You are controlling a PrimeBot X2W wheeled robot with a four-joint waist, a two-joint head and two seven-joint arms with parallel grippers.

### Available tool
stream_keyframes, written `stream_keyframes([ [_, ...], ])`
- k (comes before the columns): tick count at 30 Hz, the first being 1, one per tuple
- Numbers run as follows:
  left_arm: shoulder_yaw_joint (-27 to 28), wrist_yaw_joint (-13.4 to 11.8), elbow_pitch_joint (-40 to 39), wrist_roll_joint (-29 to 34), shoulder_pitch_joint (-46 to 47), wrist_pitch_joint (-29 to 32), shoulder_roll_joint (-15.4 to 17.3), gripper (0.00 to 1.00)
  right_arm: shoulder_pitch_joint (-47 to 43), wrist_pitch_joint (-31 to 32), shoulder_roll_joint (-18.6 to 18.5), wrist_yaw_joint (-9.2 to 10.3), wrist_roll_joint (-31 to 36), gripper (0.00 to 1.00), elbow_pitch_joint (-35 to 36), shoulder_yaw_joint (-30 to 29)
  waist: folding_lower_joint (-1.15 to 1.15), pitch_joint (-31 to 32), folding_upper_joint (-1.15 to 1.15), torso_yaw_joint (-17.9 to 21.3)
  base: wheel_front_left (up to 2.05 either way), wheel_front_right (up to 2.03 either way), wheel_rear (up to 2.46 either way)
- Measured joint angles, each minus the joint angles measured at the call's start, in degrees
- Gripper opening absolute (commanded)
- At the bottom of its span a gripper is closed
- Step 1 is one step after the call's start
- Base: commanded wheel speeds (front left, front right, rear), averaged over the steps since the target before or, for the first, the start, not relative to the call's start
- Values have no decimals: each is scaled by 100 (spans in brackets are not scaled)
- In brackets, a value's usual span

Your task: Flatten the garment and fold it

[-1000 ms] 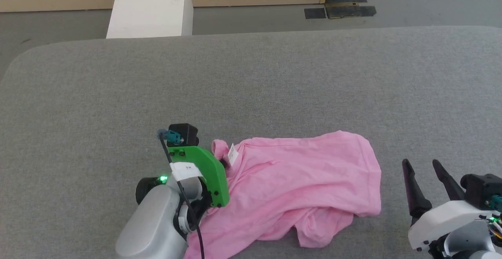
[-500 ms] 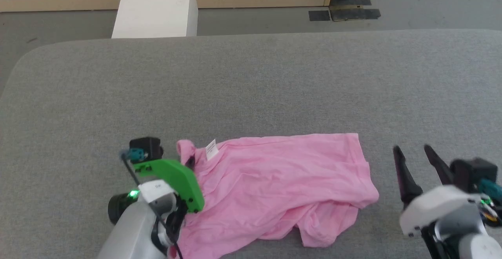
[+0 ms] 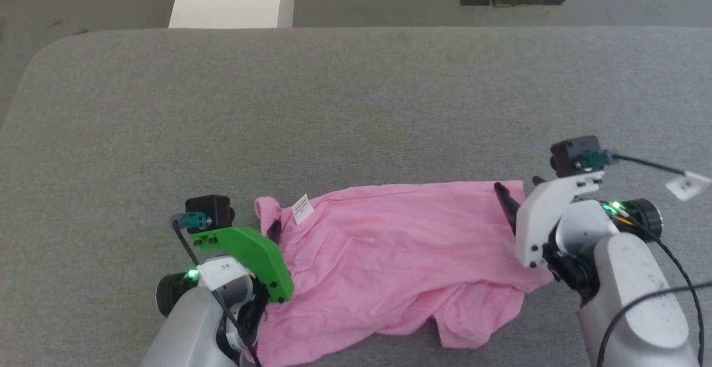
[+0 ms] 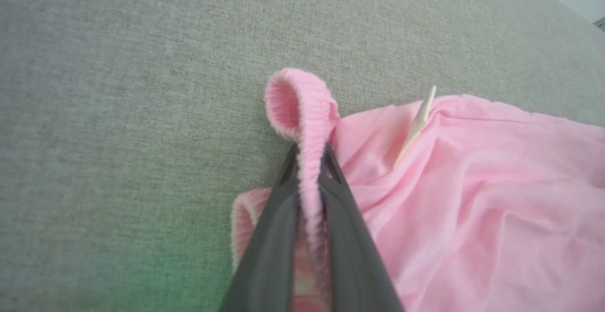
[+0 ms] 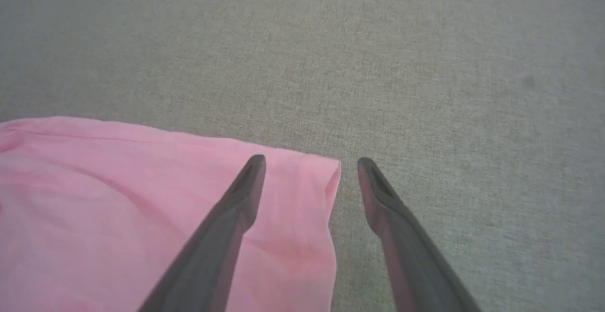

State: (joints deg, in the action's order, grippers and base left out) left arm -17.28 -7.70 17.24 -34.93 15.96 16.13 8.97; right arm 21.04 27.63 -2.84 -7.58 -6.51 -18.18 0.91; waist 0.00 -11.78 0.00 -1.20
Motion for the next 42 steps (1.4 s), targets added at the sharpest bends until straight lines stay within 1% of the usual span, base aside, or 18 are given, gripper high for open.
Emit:
stream_keyframes([
  [6,-51,1,-51,0,76,20,1,0,526,1261,-3,0,-35,100,-612,98,0,-144,0,-80,0,0,0],
  [16,-131,10,-156,0,204,66,1,0,1177,2421,-8,0,-47,100,-932,69,0,-404,0,-172,0,0,0],
  [17,-136,13,-162,0,213,73,1,0,1227,2524,-9,0,-73,47,-961,68,0,-423,0,-178,0,0,0],
  [19,-148,15,-174,-1,240,87,2,0,1335,2689,-18,0,-113,0,-999,77,0,-462,0,-192,0,0,0],
  [24,-170,64,-191,-3,281,98,37,0,1386,2817,-26,1,-285,0,-950,141,0,-459,0,-208,0,0,0],
  [27,-142,118,-298,-4,285,36,116,0,1324,2675,-25,0,-467,0,-746,215,0,-401,0,-195,0,0,0],
  [29,-82,200,-456,0,326,-101,215,0,1296,2515,-20,0,-498,0,-514,285,0,-347,0,-179,0,0,0],
  [32,-42,287,-675,119,533,-187,480,0,1333,2318,-97,0,-528,0,-157,430,0,-281,0,-136,0,0,0],
  [33,5,353,-808,146,754,-238,599,0,1452,2185,-192,0,-554,0,32,490,0,-250,0,-105,0,0,0],
  [36,130,499,-978,138,1287,-369,650,0,1824,1893,-359,0,-556,0,272,533,0,-246,0,-66,0,0,0],
  [38,207,580,-994,134,1678,-428,687,0,2127,1706,-438,0,-513,0,325,527,0,-288,0,-53,0,0,0],
  [42,428,657,-816,44,2499,-595,680,0,2794,1330,-472,0,-435,0,301,505,0,-438,0,-21,0,0,0],
])
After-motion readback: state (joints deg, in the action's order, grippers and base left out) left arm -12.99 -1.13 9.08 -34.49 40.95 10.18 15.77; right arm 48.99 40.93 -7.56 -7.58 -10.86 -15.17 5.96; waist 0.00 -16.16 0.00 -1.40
